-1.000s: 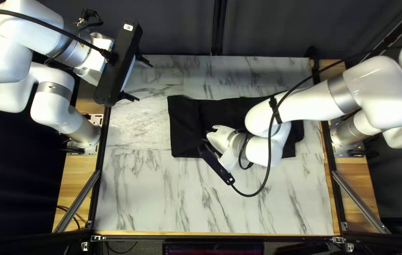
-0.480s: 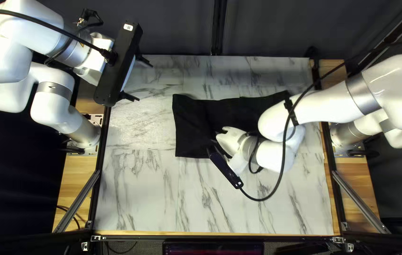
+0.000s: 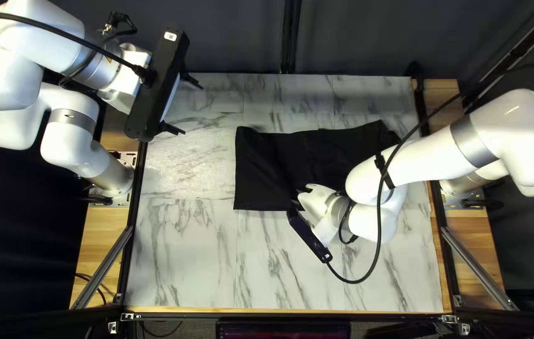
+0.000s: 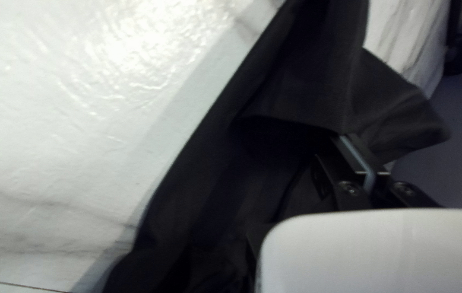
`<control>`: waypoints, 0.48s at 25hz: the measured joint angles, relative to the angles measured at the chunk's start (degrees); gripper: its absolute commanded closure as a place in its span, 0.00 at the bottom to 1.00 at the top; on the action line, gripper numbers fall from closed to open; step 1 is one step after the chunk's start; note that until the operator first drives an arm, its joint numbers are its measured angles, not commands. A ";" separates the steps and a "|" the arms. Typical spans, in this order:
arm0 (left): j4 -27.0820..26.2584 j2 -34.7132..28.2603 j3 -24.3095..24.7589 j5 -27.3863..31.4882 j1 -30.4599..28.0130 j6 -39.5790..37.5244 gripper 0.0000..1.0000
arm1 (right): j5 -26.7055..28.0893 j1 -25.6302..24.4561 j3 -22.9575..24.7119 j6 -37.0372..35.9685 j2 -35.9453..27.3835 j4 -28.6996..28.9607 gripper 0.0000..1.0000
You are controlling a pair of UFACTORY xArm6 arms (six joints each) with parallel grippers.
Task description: Fold t-shirt
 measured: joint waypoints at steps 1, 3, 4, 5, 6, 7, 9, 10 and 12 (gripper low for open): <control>0.00 0.00 0.00 0.00 0.00 0.00 0.00 | -0.27 0.05 -0.31 0.33 0.54 -0.23 1.00; 0.00 0.00 0.00 0.00 0.00 0.00 0.00 | -0.76 0.25 -1.22 0.78 1.78 -0.55 1.00; 0.00 0.00 0.00 0.00 0.00 0.00 0.00 | -0.92 0.37 -1.67 0.94 2.31 -0.66 1.00; 0.00 0.00 0.00 0.00 0.00 0.00 0.00 | -1.08 0.53 -2.24 1.08 2.98 -0.76 1.00; 0.00 0.00 0.00 0.00 0.00 0.00 0.00 | -1.24 0.70 -2.86 1.20 3.69 -0.85 1.00; 0.00 0.00 0.00 0.00 0.00 0.00 0.00 | -1.44 0.83 -3.40 1.32 4.33 -0.97 1.00; 0.00 0.00 0.00 0.00 0.00 0.00 0.00 | -1.86 0.99 -4.13 1.72 5.36 -1.37 1.00; 0.00 0.00 0.00 0.00 0.00 0.00 0.00 | -2.08 1.02 -4.31 1.94 5.71 -1.59 1.00; 0.00 0.00 0.00 0.00 0.00 0.00 0.00 | -2.50 0.96 -4.29 2.59 6.08 -2.18 1.00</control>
